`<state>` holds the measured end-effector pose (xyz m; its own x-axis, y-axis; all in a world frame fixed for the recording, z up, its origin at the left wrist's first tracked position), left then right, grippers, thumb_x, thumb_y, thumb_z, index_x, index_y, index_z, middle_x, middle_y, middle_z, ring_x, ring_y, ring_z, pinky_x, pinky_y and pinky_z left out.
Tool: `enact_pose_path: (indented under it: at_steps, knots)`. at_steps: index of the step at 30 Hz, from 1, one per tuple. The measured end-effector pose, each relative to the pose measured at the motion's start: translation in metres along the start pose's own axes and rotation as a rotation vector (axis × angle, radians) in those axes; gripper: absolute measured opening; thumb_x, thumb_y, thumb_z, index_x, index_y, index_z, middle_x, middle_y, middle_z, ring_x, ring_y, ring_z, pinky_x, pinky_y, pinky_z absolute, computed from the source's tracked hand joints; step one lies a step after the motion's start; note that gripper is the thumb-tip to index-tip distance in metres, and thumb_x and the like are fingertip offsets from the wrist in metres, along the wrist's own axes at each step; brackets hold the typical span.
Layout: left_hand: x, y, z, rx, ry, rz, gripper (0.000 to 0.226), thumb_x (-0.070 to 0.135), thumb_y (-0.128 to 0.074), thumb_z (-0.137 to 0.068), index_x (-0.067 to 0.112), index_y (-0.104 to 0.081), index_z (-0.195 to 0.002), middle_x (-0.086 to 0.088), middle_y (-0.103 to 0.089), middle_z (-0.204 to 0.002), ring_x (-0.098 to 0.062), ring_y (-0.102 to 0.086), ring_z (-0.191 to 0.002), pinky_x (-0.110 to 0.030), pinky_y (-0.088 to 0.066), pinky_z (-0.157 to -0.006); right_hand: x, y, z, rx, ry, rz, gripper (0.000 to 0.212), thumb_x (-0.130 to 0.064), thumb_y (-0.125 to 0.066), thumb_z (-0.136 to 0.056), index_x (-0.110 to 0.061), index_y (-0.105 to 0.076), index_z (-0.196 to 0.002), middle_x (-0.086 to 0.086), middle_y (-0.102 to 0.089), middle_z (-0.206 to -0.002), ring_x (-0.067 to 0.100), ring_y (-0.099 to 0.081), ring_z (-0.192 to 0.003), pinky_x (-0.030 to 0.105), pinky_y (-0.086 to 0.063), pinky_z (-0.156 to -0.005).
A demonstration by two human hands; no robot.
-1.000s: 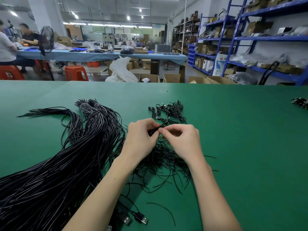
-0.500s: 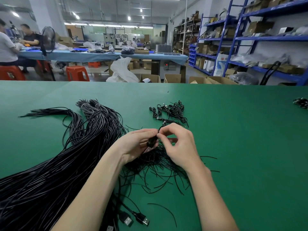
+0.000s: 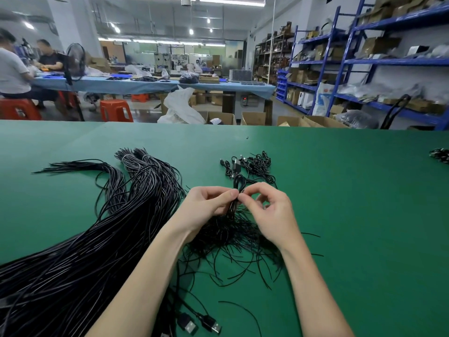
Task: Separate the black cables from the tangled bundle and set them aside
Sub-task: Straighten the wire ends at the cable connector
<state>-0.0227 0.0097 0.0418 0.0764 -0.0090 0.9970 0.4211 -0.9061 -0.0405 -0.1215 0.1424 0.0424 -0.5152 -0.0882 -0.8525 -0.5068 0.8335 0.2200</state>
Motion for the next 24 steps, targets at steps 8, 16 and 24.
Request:
enact_pose_path:
  at_steps: [8,16,24]
  knots:
    - [0.013,-0.006,0.004,0.114,-0.333,-0.261,0.013,0.024,-0.084,-0.080,0.027,-0.082,-0.092,0.009,-0.079,-0.092,-0.007,-0.074,-0.090,-0.014,-0.053,-0.079,0.019,-0.003,0.003,-0.089,-0.522,-0.524,0.012,-0.005,-0.067,-0.094,-0.012,-0.074,-0.087,-0.005,-0.052,-0.069,0.004,-0.035,-0.053,0.015,-0.022,-0.041]
    - [0.027,-0.009,0.009,0.112,-0.633,-0.811,0.012,0.019,-0.082,-0.083,0.019,-0.082,-0.095,0.011,-0.077,-0.087,-0.003,-0.069,-0.082,-0.015,-0.049,-0.078,0.029,-0.018,0.015,-0.172,-0.880,-0.812,0.008,-0.009,-0.067,-0.080,-0.007,-0.065,-0.088,-0.001,-0.058,-0.066,0.002,-0.039,-0.044,0.012,-0.023,-0.032]
    - [0.003,-0.004,0.002,-0.030,0.100,0.191,0.035,0.033,-0.079,-0.073,0.009,-0.078,-0.098,-0.005,-0.076,-0.089,-0.013,-0.063,-0.074,-0.019,-0.052,-0.070,-0.003,0.019,0.000,-0.248,-0.267,-0.280,0.012,-0.019,-0.075,-0.091,-0.021,-0.078,-0.103,-0.001,-0.079,-0.100,0.009,-0.066,-0.072,0.018,-0.050,-0.056]
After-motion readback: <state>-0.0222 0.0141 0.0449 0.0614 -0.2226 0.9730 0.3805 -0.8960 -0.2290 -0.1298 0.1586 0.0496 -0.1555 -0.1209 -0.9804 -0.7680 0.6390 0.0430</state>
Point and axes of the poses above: each hand's wrist, its own z-axis away from the middle knuckle, its own y-axis out of the back of the hand, x = y × z, the point moved 4 cm from there along -z, towards the middle knuckle
